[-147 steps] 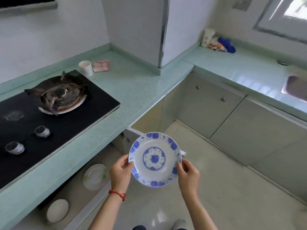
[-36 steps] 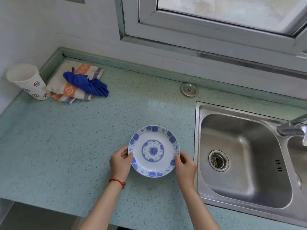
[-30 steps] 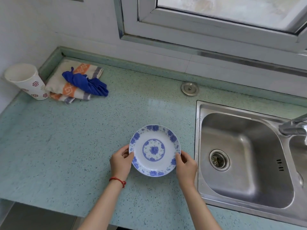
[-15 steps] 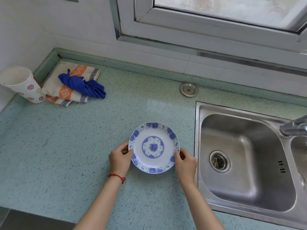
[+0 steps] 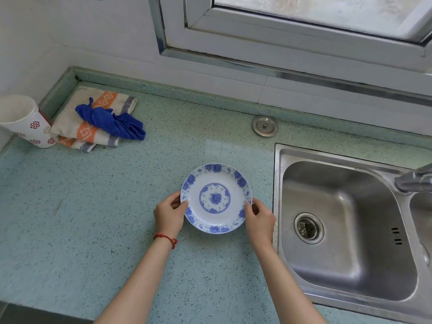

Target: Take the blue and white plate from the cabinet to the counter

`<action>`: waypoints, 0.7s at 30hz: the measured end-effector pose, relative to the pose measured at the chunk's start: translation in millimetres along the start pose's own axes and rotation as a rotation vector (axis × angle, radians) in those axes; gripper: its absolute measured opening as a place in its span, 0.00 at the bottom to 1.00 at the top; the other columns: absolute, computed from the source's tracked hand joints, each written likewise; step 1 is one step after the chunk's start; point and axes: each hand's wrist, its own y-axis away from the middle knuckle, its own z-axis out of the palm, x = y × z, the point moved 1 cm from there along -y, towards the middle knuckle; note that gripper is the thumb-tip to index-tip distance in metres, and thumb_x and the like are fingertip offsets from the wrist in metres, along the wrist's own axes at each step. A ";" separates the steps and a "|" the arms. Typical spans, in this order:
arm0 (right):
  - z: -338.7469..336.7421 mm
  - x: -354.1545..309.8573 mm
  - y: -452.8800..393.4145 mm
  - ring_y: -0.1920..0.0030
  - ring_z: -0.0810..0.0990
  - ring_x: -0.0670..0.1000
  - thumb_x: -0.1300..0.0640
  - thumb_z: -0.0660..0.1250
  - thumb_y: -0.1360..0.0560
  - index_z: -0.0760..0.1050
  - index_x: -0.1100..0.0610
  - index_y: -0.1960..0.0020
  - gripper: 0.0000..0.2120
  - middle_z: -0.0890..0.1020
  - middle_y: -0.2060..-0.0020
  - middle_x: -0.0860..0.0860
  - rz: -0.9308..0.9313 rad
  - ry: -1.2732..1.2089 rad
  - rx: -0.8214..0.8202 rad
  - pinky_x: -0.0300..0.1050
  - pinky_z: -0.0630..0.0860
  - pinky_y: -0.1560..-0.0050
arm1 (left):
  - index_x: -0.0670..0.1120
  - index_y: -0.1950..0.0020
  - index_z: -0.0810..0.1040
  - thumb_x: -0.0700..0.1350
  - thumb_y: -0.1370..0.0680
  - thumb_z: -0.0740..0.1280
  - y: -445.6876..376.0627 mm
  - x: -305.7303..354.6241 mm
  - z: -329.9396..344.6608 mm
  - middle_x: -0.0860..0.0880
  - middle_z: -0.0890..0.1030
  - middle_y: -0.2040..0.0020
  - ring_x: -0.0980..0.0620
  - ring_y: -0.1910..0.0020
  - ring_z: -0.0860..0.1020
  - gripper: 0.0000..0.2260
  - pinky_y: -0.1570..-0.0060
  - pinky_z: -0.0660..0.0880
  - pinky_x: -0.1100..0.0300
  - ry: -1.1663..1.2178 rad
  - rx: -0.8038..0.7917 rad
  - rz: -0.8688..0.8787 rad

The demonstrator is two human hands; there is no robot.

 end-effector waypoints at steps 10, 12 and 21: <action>0.6 2.8 -1.2 0.70 0.73 0.41 0.59 0.64 0.26 0.79 0.57 0.53 0.06 0.76 0.71 0.43 0.005 0.014 0.011 0.27 0.68 0.72 | 0.38 0.43 0.77 0.33 0.28 0.68 1.6 1.9 -0.2 0.40 0.82 0.50 0.49 0.57 0.79 0.14 0.50 0.75 0.56 0.004 -0.005 0.012; 0.1 2.3 -1.5 0.69 0.73 0.41 0.58 0.64 0.26 0.79 0.57 0.51 0.07 0.77 0.70 0.43 0.016 0.019 0.007 0.30 0.69 0.72 | 0.38 0.43 0.77 0.33 0.28 0.68 3.4 2.0 -1.0 0.41 0.82 0.50 0.49 0.57 0.79 0.14 0.50 0.75 0.56 0.009 -0.010 0.014; -10.0 0.8 15.5 0.63 0.76 0.38 0.56 0.65 0.26 0.78 0.56 0.46 0.10 0.78 0.66 0.42 0.019 0.047 -0.024 0.27 0.70 0.68 | 0.38 0.45 0.78 0.37 0.28 0.69 21.3 -4.8 -9.5 0.44 0.82 0.53 0.56 0.62 0.77 0.12 0.58 0.73 0.65 -0.008 0.033 0.056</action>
